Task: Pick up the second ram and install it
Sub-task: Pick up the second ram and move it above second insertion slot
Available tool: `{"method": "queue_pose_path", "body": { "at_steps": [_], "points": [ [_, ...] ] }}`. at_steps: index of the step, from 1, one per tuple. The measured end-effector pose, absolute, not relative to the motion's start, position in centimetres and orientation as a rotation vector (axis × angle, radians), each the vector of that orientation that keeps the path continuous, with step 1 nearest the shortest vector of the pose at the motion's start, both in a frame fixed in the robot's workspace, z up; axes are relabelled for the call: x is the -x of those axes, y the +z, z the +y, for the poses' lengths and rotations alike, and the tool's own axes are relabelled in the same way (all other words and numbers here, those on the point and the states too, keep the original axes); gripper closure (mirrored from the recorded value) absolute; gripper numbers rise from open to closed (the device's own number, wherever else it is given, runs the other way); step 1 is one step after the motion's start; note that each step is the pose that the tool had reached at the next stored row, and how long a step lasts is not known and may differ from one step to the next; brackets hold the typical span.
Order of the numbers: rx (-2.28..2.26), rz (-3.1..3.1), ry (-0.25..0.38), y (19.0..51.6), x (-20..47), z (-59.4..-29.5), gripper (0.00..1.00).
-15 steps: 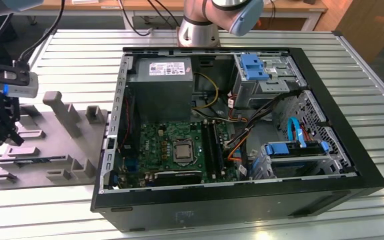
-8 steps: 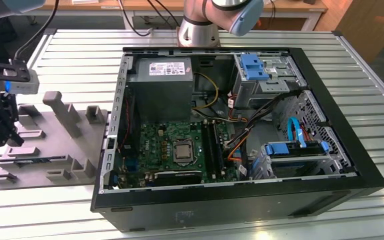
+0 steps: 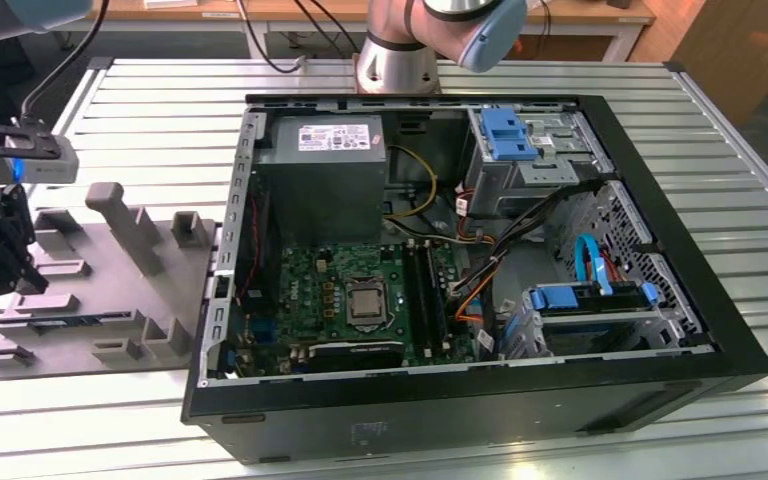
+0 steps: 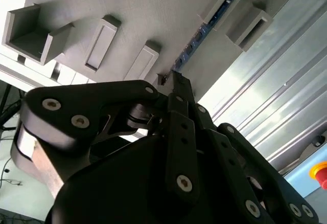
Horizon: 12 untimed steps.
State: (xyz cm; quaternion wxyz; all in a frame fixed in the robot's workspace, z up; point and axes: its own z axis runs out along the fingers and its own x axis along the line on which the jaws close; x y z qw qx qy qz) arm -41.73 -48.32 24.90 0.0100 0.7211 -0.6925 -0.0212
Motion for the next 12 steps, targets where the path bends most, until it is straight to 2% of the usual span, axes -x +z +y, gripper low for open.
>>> {"method": "queue_pose_path", "body": {
  "at_steps": [12],
  "points": [
    [-2.250,-2.163,-0.066,23.83,41.73,-49.04,0.89]
  ]
}}
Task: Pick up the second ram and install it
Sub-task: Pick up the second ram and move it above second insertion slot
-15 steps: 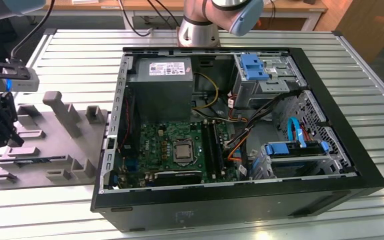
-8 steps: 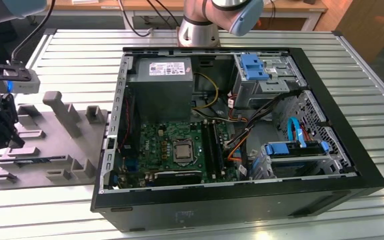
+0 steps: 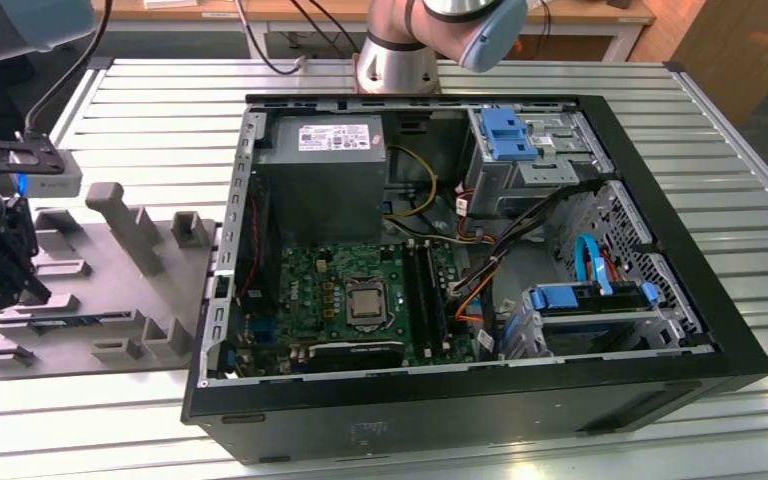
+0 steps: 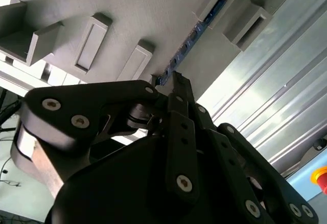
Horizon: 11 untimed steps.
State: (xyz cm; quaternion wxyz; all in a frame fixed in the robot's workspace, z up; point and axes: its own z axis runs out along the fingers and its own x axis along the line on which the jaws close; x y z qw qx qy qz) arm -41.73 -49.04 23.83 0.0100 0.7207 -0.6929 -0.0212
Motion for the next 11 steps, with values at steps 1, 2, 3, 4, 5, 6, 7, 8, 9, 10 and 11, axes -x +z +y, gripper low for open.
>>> {"method": "queue_pose_path", "body": {
  "at_steps": [1,2,3,4,5,6,7,8,9,10,11],
  "points": [
    [-2.250,-2.163,-0.066,23.7,41.7,-49.1,0.89],
    [-2.250,-2.163,-0.066,23.5,41.7,-49.1,0.89],
    [-2.250,-2.163,-0.066,23.4,41.7,-49.1,0.89],
    [-2.249,-2.163,-0.066,23.3,41.7,-49.1,0.89],
    [-2.250,-2.163,-0.066,23.2,41.7,-49.2,0.89],
    [-2.250,-2.163,-0.066,23.1,41.7,-49.2,0.89],
    [-2.250,-2.163,-0.066,22.9,41.7,-49.2,0.89],
    [-2.250,-2.163,-0.066,22.8,41.7,-49.2,0.89],
    [-2.250,-2.163,-0.066,22.7,41.7,-49.2,0.89],
    [-2.250,-2.163,-0.066,22.5,41.7,-49.2,0.89],
    [-2.250,-2.163,-0.066,22.4,41.7,-49.2,0.89]
  ]
}}
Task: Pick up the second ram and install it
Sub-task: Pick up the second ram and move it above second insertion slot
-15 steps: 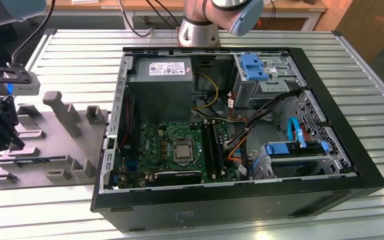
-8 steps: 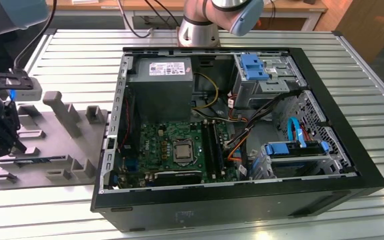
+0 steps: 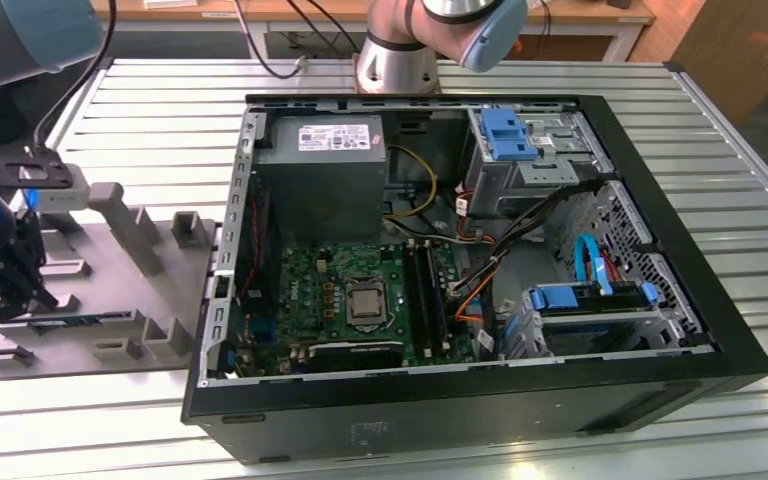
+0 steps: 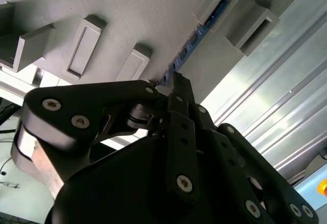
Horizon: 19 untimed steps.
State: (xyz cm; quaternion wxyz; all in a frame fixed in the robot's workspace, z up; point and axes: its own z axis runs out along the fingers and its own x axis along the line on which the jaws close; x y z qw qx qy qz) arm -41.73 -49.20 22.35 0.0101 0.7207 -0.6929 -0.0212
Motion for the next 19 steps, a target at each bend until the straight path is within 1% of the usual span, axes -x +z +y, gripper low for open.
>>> {"method": "queue_pose_path", "body": {
  "at_steps": [5,13,15,17,18,19],
  "points": [
    [-2.250,-2.163,-0.066,21.78,41.73,-49.22,0.89],
    [-2.250,-2.163,-0.066,21.73,41.73,-49.22,0.89],
    [-2.250,-2.163,-0.066,21.72,41.73,-49.22,0.77],
    [-2.250,-2.163,-0.066,21.72,41.73,-49.22,0.77],
    [-2.250,-2.163,-0.066,21.71,41.73,-49.22,0.70],
    [-2.250,-2.163,-0.066,21.66,41.72,-49.22,0.70]
  ]
}}
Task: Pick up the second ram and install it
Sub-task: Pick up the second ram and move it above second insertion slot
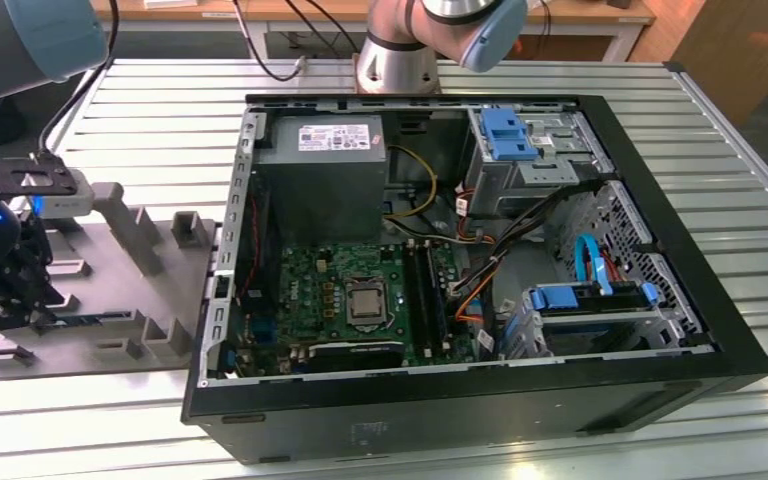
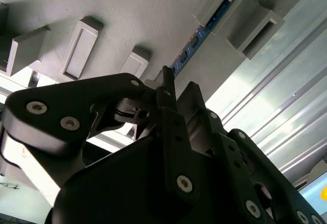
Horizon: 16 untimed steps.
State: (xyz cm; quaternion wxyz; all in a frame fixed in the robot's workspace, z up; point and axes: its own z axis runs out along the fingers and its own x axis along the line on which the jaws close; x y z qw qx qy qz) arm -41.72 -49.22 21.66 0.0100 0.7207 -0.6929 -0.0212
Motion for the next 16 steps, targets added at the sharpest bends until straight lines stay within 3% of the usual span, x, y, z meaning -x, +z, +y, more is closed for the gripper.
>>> {"method": "queue_pose_path", "body": {
  "at_steps": [16],
  "points": [
    [-2.306,-2.097,-0.062,20.1,41.8,-49.2,0.70]
  ]
}}
